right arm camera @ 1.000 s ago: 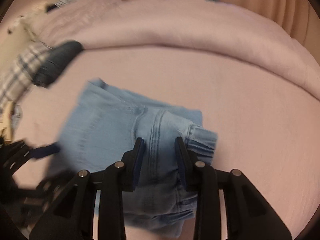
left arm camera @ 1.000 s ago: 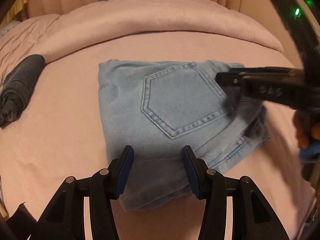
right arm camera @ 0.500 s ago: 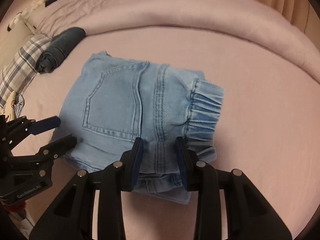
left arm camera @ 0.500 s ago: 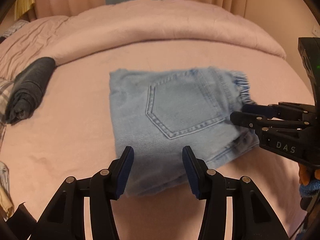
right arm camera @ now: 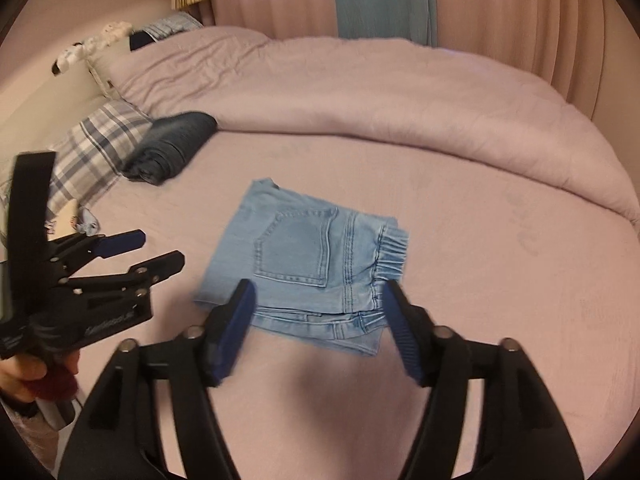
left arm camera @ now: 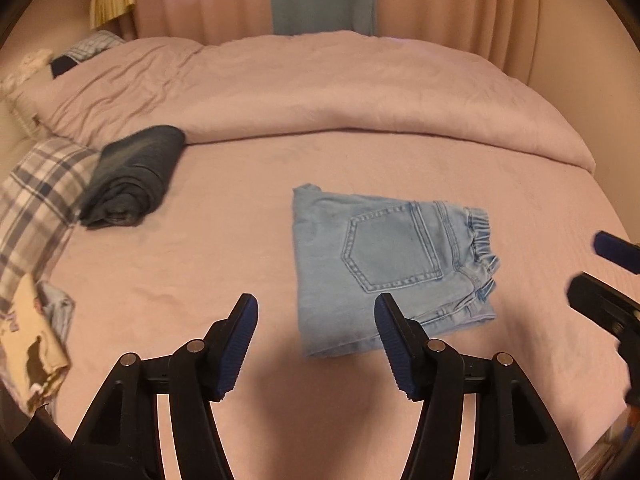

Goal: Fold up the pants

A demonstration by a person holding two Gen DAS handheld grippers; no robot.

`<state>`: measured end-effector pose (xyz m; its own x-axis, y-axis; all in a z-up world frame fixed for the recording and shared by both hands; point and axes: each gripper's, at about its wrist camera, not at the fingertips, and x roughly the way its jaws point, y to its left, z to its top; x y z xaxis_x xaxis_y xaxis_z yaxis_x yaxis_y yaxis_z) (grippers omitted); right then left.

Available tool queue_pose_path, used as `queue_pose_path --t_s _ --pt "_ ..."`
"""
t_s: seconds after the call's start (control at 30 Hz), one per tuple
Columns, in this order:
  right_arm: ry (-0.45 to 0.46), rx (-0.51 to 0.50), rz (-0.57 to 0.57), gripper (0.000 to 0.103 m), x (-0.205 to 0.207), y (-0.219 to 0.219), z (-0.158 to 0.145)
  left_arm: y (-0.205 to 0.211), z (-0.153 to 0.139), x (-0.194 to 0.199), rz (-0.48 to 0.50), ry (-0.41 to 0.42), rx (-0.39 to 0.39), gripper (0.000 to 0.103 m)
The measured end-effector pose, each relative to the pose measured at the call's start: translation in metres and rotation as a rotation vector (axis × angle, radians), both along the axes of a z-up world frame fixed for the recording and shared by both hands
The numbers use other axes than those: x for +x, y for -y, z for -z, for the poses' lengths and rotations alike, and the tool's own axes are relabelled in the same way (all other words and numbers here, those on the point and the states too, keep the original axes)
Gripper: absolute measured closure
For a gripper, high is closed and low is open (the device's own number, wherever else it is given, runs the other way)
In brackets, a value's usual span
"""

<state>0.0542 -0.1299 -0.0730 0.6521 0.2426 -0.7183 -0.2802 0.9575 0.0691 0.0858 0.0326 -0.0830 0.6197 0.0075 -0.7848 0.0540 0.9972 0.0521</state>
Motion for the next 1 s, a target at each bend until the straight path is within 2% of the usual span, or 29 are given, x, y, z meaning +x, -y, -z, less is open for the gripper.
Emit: queue_pose_path --t_s 0.07,0.1,0.23,0.57,0.77,1.0 --pt "0.017 0.006 0.001 0.014 -0.007 0.001 -0.011 0.001 -0.012 -0.008 -0.008 0.016 0.007 0.023" --pt "0.022 0.005 0.003 0.012 -0.011 0.001 -0.016 0.001 -0.018 -0.011 -0.014 0.02 0.006 0.021" --pt "0.027 -0.003 0.017 0.009 -0.021 0.003 -0.029 0.002 -0.038 -0.023 -0.006 0.045 -0.019 0.021" --pt "0.042 -0.004 0.031 0.006 -0.035 0.003 -0.058 0.01 -0.074 -0.04 -0.011 0.1 0.032 0.02" --pt "0.054 -0.008 0.018 0.006 -0.04 0.002 -0.068 0.012 -0.08 -0.043 -0.018 0.114 0.038 0.02" --pt "0.042 -0.009 0.007 0.006 -0.042 0.0 -0.066 0.016 -0.079 -0.042 -0.02 0.102 0.049 0.02"
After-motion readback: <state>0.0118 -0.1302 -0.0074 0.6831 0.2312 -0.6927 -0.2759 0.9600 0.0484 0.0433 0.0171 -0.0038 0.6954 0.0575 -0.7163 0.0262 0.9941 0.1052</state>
